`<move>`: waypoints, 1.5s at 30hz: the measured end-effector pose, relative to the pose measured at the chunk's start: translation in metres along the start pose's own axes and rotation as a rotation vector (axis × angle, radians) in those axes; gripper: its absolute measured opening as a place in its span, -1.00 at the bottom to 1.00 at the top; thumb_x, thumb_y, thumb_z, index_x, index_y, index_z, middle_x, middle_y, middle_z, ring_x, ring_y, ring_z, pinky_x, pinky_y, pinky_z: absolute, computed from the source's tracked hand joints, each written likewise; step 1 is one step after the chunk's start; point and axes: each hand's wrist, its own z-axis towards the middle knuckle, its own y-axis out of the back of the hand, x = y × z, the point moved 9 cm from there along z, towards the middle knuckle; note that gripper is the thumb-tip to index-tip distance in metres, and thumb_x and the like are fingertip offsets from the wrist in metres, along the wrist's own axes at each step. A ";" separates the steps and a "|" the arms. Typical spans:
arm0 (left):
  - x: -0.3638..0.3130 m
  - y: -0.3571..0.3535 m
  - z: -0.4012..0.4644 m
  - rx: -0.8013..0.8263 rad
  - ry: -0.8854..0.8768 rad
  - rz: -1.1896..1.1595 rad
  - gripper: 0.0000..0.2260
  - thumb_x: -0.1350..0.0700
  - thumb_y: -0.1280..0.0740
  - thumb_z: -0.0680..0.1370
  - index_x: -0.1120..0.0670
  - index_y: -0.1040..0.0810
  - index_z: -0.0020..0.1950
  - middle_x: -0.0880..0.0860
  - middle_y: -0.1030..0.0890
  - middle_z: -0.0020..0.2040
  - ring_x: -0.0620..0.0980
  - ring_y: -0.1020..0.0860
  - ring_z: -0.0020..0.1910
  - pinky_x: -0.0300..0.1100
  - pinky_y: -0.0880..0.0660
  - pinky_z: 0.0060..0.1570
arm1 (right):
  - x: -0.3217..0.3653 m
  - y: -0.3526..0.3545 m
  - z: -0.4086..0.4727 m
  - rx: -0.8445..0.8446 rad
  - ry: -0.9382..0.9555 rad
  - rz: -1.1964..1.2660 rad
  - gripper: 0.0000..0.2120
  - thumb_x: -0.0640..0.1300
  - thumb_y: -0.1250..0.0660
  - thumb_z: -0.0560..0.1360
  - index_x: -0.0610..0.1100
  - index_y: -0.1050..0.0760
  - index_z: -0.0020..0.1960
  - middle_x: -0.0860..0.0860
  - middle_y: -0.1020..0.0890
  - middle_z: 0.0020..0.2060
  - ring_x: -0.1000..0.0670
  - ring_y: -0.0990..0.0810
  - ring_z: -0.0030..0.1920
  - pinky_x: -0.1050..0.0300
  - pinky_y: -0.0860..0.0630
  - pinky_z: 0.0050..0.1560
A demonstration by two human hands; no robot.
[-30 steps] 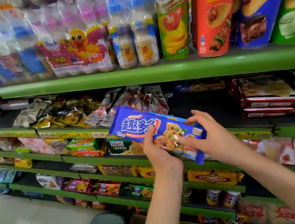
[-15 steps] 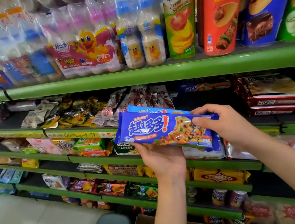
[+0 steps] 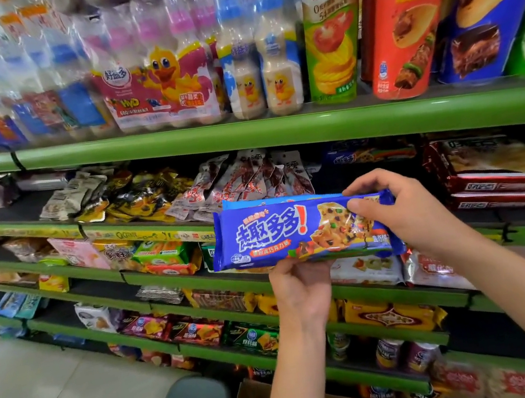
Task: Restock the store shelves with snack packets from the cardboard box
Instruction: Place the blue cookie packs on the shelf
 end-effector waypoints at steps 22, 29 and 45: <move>0.020 0.001 0.008 -0.189 0.105 -0.158 -0.72 0.19 -0.06 0.63 0.21 -0.50 0.20 0.26 -0.65 0.05 0.24 -0.58 0.09 0.19 -0.49 0.11 | 0.030 -0.019 -0.030 -0.113 0.419 -0.755 -0.56 0.06 -0.58 0.36 -0.22 -0.61 0.08 -0.11 -0.60 0.20 -0.14 -0.49 0.25 -0.06 -0.45 0.22; 0.015 -0.002 0.007 -0.193 0.082 -0.118 -0.75 0.18 -0.07 0.64 0.15 -0.49 0.20 0.21 -0.65 0.02 0.19 -0.61 0.01 0.05 -0.54 -0.19 | 0.027 -0.024 -0.031 -0.051 0.439 -0.961 -0.39 0.05 -0.65 0.25 -0.19 -0.56 0.18 -0.13 -0.57 0.30 -0.26 -0.46 0.36 -0.31 -0.41 0.31; 0.004 -0.005 0.008 -0.105 -0.011 -0.117 -0.81 0.20 -0.11 0.62 0.17 -0.49 0.12 0.16 -0.73 -0.14 0.09 -0.73 -0.17 0.00 -0.64 -0.19 | 0.047 -0.050 -0.030 -0.079 0.573 -1.029 -0.41 -0.02 -0.65 0.24 -0.24 -0.57 0.17 -0.22 -0.59 0.27 -0.33 -0.49 0.35 -0.36 -0.35 0.39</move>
